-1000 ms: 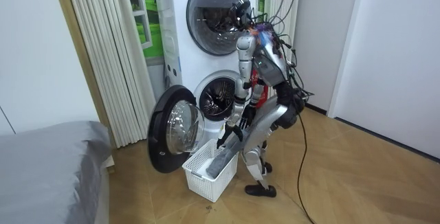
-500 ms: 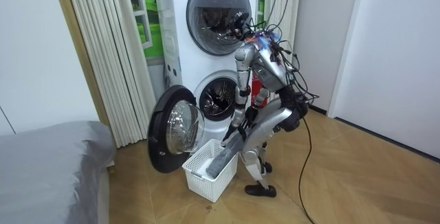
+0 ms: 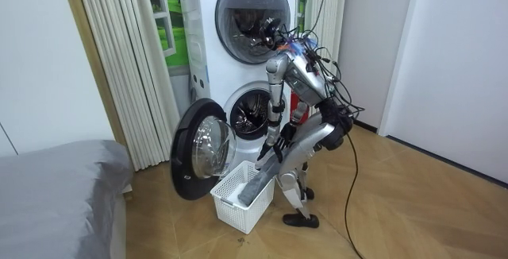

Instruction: Put towel into washing machine

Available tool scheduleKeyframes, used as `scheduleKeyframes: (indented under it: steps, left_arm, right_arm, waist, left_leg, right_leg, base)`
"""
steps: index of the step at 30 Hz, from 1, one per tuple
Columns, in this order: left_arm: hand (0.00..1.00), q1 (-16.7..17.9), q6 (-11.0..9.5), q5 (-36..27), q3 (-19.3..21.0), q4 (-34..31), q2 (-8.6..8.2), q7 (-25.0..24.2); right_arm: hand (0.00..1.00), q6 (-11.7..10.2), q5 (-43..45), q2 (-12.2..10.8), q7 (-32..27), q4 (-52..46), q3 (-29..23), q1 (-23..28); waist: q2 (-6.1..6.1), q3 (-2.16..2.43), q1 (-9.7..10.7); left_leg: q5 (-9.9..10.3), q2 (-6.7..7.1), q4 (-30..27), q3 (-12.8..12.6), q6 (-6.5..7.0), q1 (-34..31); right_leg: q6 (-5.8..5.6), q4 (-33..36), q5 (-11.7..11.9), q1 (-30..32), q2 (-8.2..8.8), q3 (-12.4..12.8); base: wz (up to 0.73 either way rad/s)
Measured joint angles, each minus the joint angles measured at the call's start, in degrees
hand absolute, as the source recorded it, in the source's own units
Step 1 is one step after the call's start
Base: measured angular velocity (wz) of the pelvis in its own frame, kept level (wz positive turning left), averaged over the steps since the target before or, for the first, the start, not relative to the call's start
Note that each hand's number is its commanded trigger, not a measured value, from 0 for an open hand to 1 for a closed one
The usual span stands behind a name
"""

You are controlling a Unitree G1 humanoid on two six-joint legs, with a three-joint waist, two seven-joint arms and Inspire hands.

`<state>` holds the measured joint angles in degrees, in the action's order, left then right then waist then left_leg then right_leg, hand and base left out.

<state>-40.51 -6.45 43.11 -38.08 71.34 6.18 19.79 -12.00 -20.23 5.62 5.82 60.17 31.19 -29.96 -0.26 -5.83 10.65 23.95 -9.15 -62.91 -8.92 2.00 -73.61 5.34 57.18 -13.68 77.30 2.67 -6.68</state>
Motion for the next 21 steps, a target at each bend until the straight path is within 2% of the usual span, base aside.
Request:
scheduleKeyframes:
  steps: [4, 13, 21]
  left_arm:
    - [1.00, 0.0, -1.1, -0.1, -0.4, 0.0, 0.04, -0.3]
    - [1.00, -0.9, -1.2, -0.3, -0.4, 0.8, 1.08, -1.5]
    - [1.00, -1.1, -1.2, -0.4, -0.4, 1.3, 1.07, -2.0]
  right_arm:
    - [0.00, -0.6, -0.1, -0.1, 0.1, 0.2, 0.1, -0.3]
    - [0.00, -1.2, -1.7, -1.2, 0.6, 2.2, 0.1, -1.2]
    - [0.00, -1.1, -2.5, -1.5, 0.6, 2.4, 0.1, -1.2]
  waist:
    - [-0.02, 0.00, 0.1]
    - [-0.98, -0.12, 0.9]
    - [-1.05, -0.12, 1.1]
  left_leg:
    - [0.4, -0.14, -0.7, 0.1, -0.47, -0.6]
    - [0.5, -0.17, -0.7, 0.3, -0.43, -0.7]
    - [0.8, -0.11, -0.7, 0.2, -0.36, -0.6]
  right_leg:
    - [0.20, 0.7, -0.4, 0.6, -0.24, 0.0]
    - [0.20, 0.6, -0.4, 0.7, -0.33, 0.1]
    - [-0.08, 0.5, -0.6, 0.6, -0.43, 0.2]
  base:
    - [-0.02]
    - [0.00]
    - [0.00]
